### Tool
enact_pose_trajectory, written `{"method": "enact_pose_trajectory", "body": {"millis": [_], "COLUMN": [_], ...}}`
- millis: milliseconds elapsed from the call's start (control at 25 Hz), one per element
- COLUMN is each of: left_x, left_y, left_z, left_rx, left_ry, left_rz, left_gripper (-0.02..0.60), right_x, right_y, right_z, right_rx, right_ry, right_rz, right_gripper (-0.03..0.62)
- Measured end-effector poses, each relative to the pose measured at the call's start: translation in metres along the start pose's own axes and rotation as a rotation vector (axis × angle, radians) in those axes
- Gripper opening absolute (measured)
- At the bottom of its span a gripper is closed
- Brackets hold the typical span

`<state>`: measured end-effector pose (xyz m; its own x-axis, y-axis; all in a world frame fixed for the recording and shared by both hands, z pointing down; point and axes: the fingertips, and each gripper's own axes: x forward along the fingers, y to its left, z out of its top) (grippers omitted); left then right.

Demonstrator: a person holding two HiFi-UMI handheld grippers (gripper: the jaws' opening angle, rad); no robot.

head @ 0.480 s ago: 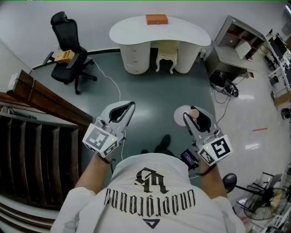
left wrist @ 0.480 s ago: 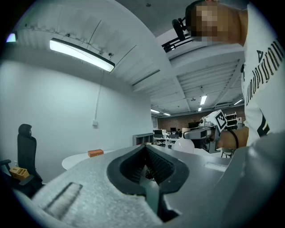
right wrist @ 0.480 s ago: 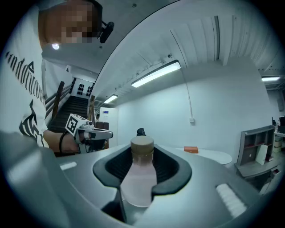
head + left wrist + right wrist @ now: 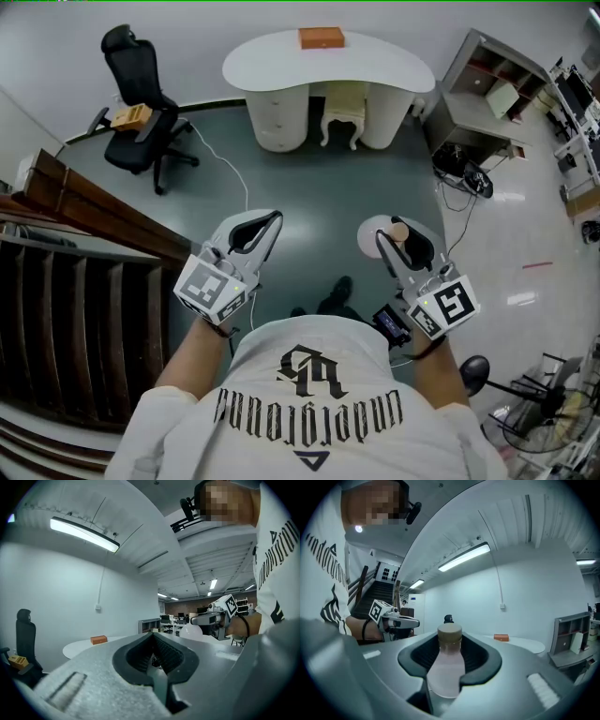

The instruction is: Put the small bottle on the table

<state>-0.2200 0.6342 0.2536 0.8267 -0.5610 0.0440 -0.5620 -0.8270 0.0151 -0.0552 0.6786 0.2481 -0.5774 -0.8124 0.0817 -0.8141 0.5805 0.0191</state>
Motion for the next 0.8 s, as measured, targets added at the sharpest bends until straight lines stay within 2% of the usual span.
{"method": "enact_pose_trajectory", "body": {"millis": [360, 800], "left_x": [0.050, 0.169], "left_y": [0.013, 0.035], "left_z": [-0.006, -0.010], "left_rx": [-0.008, -0.007], "left_ry": [0.015, 0.019], "left_rz": [0.002, 0.005], "left_gripper": [0.008, 0.008], "right_x": [0.017, 0.043], "right_y": [-0.049, -0.163], "right_z": [-0.003, -0.012], "right_rx": [0.009, 0.001], "right_ry": [0.004, 0.012], "right_rz": [0.017, 0.039], "right_gripper": [0.138, 0.138]}}
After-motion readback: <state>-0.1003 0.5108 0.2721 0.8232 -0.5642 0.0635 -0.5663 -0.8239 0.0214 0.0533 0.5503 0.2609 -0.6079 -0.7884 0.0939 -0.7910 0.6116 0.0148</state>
